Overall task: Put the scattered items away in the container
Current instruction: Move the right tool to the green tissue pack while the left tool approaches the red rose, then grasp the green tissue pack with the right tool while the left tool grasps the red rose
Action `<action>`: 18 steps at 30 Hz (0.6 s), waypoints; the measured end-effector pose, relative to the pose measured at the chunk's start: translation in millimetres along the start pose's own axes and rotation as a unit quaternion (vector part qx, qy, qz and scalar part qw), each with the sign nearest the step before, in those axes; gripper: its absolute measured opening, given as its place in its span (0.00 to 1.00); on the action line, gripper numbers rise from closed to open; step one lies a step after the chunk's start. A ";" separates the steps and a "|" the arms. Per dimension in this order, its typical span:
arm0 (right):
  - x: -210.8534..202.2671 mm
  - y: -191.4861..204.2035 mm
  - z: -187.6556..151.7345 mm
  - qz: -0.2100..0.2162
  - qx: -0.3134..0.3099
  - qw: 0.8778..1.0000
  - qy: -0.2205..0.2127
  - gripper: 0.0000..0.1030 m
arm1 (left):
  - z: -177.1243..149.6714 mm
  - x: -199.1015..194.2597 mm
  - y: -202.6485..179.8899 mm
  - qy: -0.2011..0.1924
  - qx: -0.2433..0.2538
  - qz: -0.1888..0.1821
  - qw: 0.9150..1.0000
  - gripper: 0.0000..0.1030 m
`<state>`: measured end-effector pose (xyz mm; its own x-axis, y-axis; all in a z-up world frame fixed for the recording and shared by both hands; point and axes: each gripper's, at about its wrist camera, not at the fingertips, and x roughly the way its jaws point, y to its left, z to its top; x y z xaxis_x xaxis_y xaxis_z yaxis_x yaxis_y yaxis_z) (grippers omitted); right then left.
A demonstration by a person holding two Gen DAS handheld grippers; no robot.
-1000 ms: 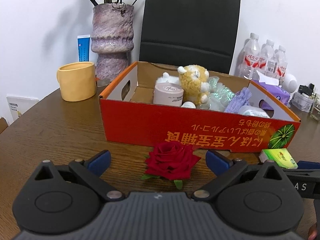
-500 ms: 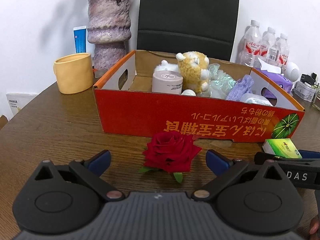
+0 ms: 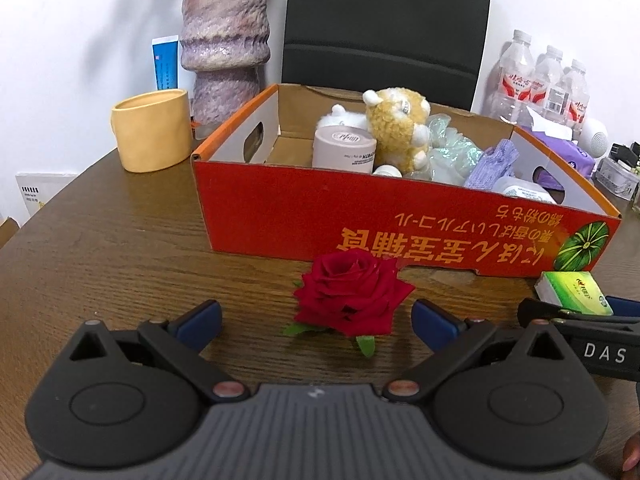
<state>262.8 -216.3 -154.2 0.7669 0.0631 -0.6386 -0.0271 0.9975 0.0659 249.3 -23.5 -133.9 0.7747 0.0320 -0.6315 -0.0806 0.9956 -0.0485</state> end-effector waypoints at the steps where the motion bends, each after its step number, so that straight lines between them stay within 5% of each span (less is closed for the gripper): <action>1: 0.2 0.3 0.0 -0.001 -0.001 1.000 0.000 1.00 | -0.1 0.1 0.0 0.001 0.000 0.000 1.000 1.00; 11: 1.3 4.7 0.1 -0.010 -0.013 1.000 0.004 0.99 | -1.2 1.6 -3.8 0.008 0.012 0.010 1.000 1.00; 18: -2.3 6.0 -1.6 -0.003 -0.019 1.000 -0.006 0.86 | -2.0 1.1 -5.3 0.011 0.020 0.016 1.000 0.97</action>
<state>259.9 -210.5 -153.6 0.7753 0.0577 -0.6290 -0.0475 0.9983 0.0329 249.3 -29.0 -135.9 0.7584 0.0616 -0.6489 -0.0790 0.9969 0.0023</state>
